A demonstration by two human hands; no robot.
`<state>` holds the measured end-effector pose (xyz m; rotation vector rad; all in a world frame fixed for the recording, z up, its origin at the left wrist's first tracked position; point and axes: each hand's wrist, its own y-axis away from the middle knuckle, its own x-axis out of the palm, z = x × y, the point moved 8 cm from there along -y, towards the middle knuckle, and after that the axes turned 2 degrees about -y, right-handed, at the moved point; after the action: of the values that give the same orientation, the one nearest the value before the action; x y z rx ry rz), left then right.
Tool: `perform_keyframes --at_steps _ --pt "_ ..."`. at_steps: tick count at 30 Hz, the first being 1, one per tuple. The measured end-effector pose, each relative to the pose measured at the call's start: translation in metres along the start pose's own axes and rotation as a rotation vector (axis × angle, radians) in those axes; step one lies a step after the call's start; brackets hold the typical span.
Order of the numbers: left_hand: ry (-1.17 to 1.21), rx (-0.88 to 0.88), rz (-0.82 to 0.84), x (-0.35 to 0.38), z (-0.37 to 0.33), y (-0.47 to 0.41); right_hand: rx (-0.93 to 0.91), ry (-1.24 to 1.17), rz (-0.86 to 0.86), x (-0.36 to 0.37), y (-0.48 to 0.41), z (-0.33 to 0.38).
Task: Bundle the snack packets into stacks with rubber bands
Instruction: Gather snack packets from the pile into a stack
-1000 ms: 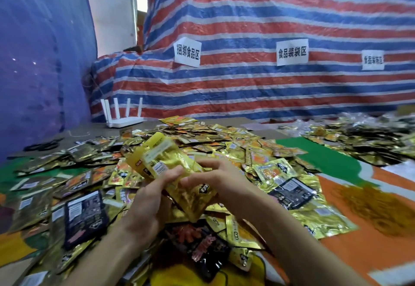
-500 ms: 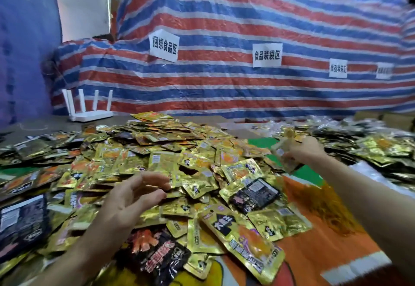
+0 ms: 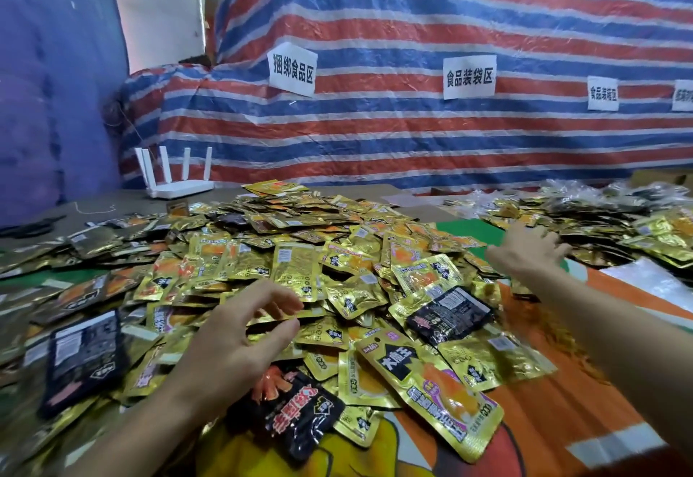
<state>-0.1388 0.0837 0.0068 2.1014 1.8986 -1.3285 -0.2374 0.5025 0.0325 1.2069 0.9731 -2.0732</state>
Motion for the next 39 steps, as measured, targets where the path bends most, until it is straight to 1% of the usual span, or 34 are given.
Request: perform_keyframes --at_steps 1,3,4,5,7,8,10,12,14,17,21,23,25,27,31,33,36,37,39 --pt "-0.084 -0.009 0.017 0.000 0.004 -0.001 -0.151 -0.151 0.052 -0.001 0.011 0.025" --pt "-0.284 -0.037 0.044 -0.002 0.013 -0.005 -0.455 -0.405 0.232 -0.002 0.049 0.078" --pt "-0.359 -0.053 0.043 -0.004 0.017 -0.006 -0.600 -0.441 0.307 -0.003 0.074 0.102" --pt "-0.399 -0.070 0.031 -0.006 0.020 -0.007 -0.725 -0.420 0.368 -0.001 0.098 0.123" --pt "-0.425 -0.087 0.007 -0.009 0.024 -0.008 -0.880 -0.294 0.487 0.015 0.140 0.156" --pt "-0.432 -0.085 -0.003 -0.010 0.025 -0.008 -0.907 -0.198 0.545 0.028 0.156 0.167" --pt "-0.464 -0.080 0.000 -0.009 0.027 -0.009 -0.876 -0.036 0.623 0.049 0.176 0.180" --pt "-0.555 -0.076 0.053 -0.005 0.028 -0.014 -0.803 -0.043 0.635 0.056 0.182 0.186" --pt "-0.683 -0.050 0.136 0.004 0.029 -0.023 -0.805 -0.051 0.574 0.053 0.183 0.190" --pt "-0.831 0.018 0.284 0.025 0.026 -0.042 -0.897 -0.042 0.421 0.043 0.185 0.191" --pt "-0.914 0.001 0.479 0.052 0.025 -0.069 -0.944 -0.023 0.318 0.037 0.188 0.185" --pt "-0.949 0.010 0.515 0.058 0.021 -0.078 -0.965 -0.018 0.256 0.035 0.189 0.184" --pt "-0.947 0.031 0.463 0.058 0.016 -0.083 -0.978 -0.034 0.201 0.034 0.189 0.184" --pt "-0.873 0.055 0.335 0.051 0.008 -0.085 -0.976 -0.108 0.148 0.030 0.188 0.182" --pt "-0.535 0.014 0.041 0.014 0.009 -0.078 -0.913 -0.482 0.067 0.016 0.180 0.170" --pt "-0.418 0.022 -0.144 -0.010 0.012 -0.072 -0.820 -0.673 0.070 0.011 0.172 0.165" --pt "-0.358 -0.016 -0.399 -0.042 0.020 -0.057 -0.628 -0.930 0.080 0.006 0.163 0.163" --pt "-0.328 -0.043 -0.452 -0.050 0.024 -0.052 -0.574 -0.988 0.070 0.003 0.161 0.164" --pt "-0.229 -0.065 -0.500 -0.059 0.031 -0.045 -0.456 -1.087 0.050 0.001 0.158 0.167"
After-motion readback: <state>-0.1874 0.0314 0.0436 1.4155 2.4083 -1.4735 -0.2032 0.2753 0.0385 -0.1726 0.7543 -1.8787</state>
